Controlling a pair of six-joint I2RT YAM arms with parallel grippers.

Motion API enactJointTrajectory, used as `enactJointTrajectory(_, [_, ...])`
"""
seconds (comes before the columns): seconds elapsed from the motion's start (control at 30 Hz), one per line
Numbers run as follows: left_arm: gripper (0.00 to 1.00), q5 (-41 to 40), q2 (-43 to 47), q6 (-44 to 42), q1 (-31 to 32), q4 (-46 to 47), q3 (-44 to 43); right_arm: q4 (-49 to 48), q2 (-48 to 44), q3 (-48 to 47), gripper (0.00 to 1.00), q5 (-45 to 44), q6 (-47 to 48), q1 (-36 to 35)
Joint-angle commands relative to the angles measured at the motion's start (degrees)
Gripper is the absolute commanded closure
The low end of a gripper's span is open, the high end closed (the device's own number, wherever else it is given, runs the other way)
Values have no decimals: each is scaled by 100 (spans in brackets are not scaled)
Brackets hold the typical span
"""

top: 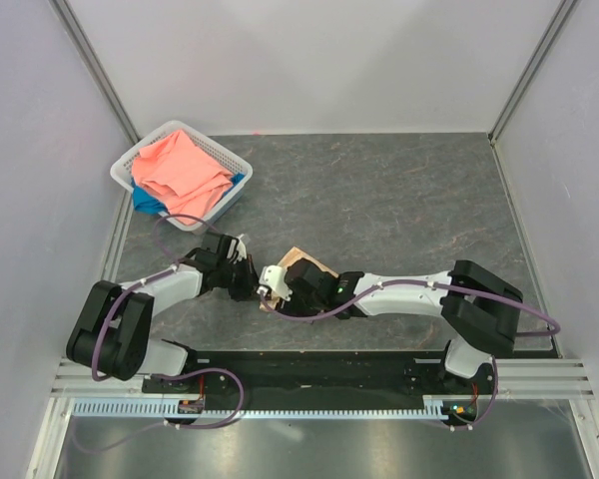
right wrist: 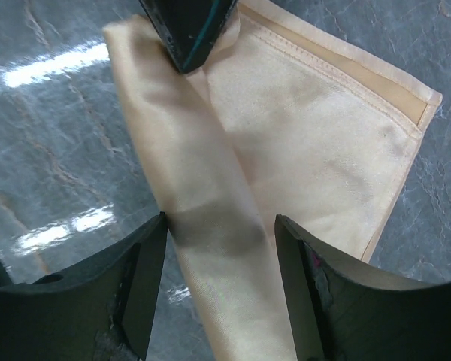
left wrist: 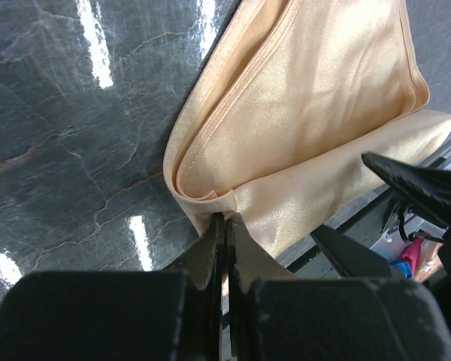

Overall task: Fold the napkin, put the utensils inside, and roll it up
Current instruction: Roll the napkin with the utensil

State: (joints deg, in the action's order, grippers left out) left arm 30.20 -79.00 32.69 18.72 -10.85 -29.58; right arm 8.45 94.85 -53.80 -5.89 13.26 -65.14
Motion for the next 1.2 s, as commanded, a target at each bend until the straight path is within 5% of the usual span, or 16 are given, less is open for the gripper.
enactJointTrajectory(0.0, [98, -66, -159, -201, -17, -136, -153, -194, 236, -122, 32, -369, 362, -42])
enactJointTrajectory(0.3, [98, 83, -396, -350, -9, -145, -320, 68, 613, -367, 36, 227, 362, 98])
enactJointTrajectory(0.47, [98, 232, -423, -439, -9, -67, -434, 675, 894, -701, 58, 1193, 186, 344])
enactJointTrajectory(0.73, [43, -101, -2, -518, -9, -75, -601, 1563, 1229, -983, 71, 2627, -366, 1012])
enactJointTrajectory(0.97, [29, -558, 630, -430, -9, -154, -355, 1809, 1273, -1106, 72, 3875, -640, 1539])
enactJointTrajectory(1.17, [28, -708, 1228, -377, 61, -102, -101, 2161, 1721, -1449, 72, 4849, -675, 1786])
